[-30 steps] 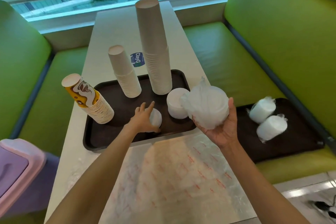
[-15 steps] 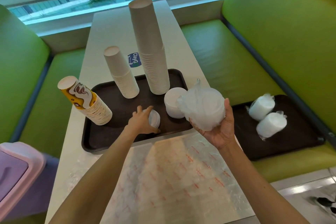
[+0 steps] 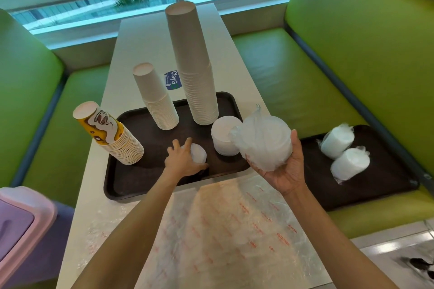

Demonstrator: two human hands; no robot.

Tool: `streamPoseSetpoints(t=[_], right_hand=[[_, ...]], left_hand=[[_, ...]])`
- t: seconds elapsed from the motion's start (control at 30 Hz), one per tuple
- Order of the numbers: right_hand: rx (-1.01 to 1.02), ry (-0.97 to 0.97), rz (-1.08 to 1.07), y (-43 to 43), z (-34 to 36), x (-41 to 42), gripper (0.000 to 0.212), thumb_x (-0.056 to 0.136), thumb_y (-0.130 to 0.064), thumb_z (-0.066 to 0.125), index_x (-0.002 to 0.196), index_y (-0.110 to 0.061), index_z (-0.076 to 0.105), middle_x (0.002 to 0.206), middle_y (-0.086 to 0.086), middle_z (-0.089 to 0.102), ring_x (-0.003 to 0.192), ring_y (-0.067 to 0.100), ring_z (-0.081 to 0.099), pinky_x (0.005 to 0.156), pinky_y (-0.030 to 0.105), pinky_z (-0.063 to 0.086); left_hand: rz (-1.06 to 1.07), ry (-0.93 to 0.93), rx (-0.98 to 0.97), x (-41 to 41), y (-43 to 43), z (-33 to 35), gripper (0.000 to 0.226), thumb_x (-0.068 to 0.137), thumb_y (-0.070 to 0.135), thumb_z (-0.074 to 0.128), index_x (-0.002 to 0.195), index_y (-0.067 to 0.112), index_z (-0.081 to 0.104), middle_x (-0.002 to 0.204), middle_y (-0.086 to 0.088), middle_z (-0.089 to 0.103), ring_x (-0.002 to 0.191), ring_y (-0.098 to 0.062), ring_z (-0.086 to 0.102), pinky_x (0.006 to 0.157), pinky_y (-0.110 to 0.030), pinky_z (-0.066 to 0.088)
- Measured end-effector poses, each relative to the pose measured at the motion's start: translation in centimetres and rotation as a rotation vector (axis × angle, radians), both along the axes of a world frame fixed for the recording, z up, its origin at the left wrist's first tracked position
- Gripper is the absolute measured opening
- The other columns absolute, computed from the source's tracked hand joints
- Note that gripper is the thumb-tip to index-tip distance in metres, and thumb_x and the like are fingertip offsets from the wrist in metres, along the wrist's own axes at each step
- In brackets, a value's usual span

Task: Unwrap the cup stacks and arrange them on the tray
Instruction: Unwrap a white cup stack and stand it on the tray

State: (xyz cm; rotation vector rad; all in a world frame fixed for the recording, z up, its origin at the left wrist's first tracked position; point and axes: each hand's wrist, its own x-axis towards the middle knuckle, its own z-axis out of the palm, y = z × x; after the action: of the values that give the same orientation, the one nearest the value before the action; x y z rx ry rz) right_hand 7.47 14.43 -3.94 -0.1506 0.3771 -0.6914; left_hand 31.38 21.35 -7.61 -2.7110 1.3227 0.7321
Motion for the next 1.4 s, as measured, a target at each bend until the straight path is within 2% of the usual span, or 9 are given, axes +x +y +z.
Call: streamPoseSetpoints(t=[0.23, 0.4, 0.57, 0.73, 1.07, 1.2, 1.4], right_hand=[[-0.003, 0.001, 0.008, -0.2, -0.1, 0.3, 0.109, 0.04, -0.041, 0.096, 0.137, -0.02, 0.05, 0.138, 0.016, 0.053, 0.111, 0.04, 0.061, 0.071, 0.054, 0.058], [-0.005, -0.005, 0.007, -0.3, -0.3, 0.1, 0.105, 0.041, -0.041, 0.096, 0.134, -0.019, 0.052, 0.136, 0.017, 0.055, 0.109, 0.041, 0.062, 0.072, 0.054, 0.058], [-0.007, 0.013, 0.011, -0.2, -0.5, 0.2, 0.108, 0.04, -0.042, 0.096, 0.136, -0.02, 0.051, 0.136, 0.017, 0.055, 0.109, 0.041, 0.062, 0.071, 0.054, 0.058], [0.007, 0.01, 0.014, 0.0, -0.2, 0.5, 0.105, 0.04, -0.041, 0.096, 0.134, -0.022, 0.053, 0.136, 0.016, 0.055, 0.114, 0.041, 0.059, 0.072, 0.055, 0.057], [0.008, 0.006, 0.014, 0.0, -0.2, 0.3, 0.107, 0.039, -0.041, 0.096, 0.135, -0.021, 0.052, 0.136, 0.017, 0.055, 0.111, 0.041, 0.061, 0.07, 0.055, 0.058], [-0.001, 0.0, 0.018, 0.0, -0.2, 0.1, 0.101, 0.039, -0.04, 0.096, 0.129, -0.019, 0.056, 0.134, 0.018, 0.057, 0.109, 0.041, 0.062, 0.071, 0.055, 0.058], [-0.002, 0.01, 0.013, -0.2, -0.2, -0.4, 0.105, 0.04, -0.041, 0.096, 0.134, -0.019, 0.053, 0.136, 0.017, 0.055, 0.112, 0.041, 0.06, 0.076, 0.055, 0.057]], left_hand=[[0.156, -0.025, -0.047, -1.1, -0.4, -0.3, 0.097, 0.076, 0.068, 0.062, 0.147, 0.019, 0.018, 0.145, -0.017, 0.025, 0.132, -0.04, 0.029, 0.098, -0.047, 0.04], [0.147, 0.049, -0.047, -0.1, -0.8, 0.0, 0.087, 0.078, 0.057, 0.067, 0.144, 0.02, 0.023, 0.141, -0.016, 0.027, 0.131, -0.04, 0.031, 0.1, -0.049, 0.039], [0.097, 0.182, -0.083, 1.2, -0.1, 0.0, 0.091, 0.072, 0.045, 0.077, 0.144, 0.021, 0.027, 0.14, -0.013, 0.029, 0.129, -0.038, 0.036, 0.104, -0.048, 0.039], [0.076, 0.239, -0.142, 1.8, 0.6, 0.1, 0.092, 0.072, 0.039, 0.079, 0.146, 0.024, 0.026, 0.144, -0.011, 0.027, 0.131, -0.036, 0.035, 0.106, -0.046, 0.038], [-0.049, 0.141, -0.104, 1.3, 1.0, 0.0, 0.096, 0.072, 0.035, 0.08, 0.148, 0.023, 0.021, 0.149, -0.01, 0.02, 0.137, -0.036, 0.024, 0.108, -0.049, 0.034], [-0.064, 0.096, -0.075, 0.9, 0.2, 0.0, 0.097, 0.073, 0.037, 0.079, 0.148, 0.024, 0.02, 0.149, -0.01, 0.02, 0.136, -0.036, 0.024, 0.105, -0.05, 0.036], [-0.069, 0.082, -0.023, 0.6, -0.2, -0.2, 0.098, 0.072, 0.034, 0.08, 0.148, 0.025, 0.019, 0.149, -0.01, 0.02, 0.137, -0.036, 0.024, 0.104, -0.049, 0.037]])
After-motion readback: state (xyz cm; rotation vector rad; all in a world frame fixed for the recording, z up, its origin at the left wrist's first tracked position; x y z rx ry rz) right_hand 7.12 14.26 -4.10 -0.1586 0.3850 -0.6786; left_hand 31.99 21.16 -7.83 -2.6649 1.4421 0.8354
